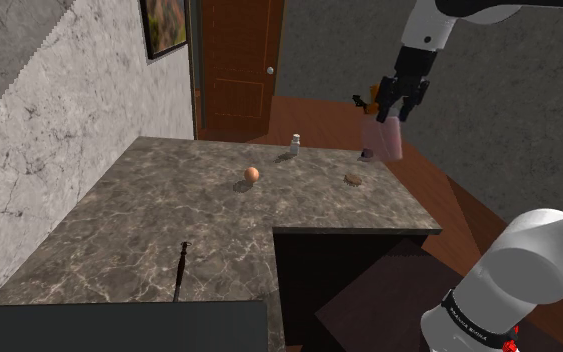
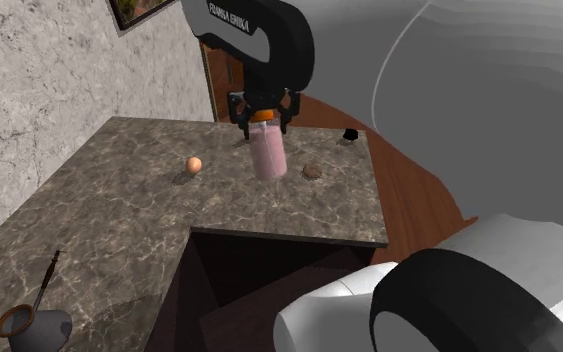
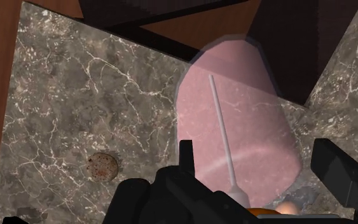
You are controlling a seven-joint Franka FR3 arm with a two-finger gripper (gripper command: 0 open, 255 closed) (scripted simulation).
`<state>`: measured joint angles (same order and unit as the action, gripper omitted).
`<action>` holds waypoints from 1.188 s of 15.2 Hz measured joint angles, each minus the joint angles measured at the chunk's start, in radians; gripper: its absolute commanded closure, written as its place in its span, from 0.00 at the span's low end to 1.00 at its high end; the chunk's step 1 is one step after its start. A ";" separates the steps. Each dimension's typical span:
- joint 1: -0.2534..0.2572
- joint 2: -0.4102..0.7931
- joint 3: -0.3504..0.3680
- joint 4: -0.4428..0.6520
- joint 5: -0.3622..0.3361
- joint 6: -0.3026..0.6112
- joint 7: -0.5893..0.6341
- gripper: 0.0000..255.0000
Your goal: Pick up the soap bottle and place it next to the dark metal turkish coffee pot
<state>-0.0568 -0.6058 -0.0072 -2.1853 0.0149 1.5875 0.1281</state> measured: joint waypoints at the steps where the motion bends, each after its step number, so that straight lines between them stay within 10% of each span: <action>1: 0.007 0.009 0.017 0.009 0.010 0.001 0.021 1.00; 18: 0.116 0.159 0.361 0.152 0.149 0.038 0.438 1.00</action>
<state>0.0595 -0.4466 0.3543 -2.0331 0.1639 1.6256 0.5664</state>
